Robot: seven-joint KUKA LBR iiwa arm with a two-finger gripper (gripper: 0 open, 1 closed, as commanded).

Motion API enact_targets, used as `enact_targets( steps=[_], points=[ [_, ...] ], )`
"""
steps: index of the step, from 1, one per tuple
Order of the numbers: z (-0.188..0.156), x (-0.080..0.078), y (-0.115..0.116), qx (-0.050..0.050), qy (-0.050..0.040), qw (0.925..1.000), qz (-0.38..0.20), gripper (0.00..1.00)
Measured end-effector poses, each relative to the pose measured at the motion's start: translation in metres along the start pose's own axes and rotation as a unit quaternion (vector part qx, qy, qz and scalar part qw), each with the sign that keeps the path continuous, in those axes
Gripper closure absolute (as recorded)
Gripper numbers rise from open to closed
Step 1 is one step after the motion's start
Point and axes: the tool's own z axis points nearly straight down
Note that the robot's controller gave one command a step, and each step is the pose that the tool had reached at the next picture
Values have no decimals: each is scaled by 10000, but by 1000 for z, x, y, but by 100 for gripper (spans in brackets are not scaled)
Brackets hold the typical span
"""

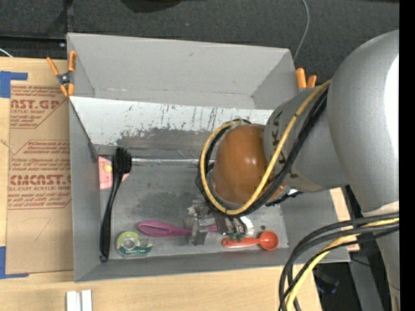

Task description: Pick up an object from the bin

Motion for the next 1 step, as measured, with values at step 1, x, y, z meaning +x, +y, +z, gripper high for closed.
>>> enact_targets(
  steps=[1],
  points=[
    [-10, -1, 0, -2, -10, 10000, 0, 100]
  ],
)
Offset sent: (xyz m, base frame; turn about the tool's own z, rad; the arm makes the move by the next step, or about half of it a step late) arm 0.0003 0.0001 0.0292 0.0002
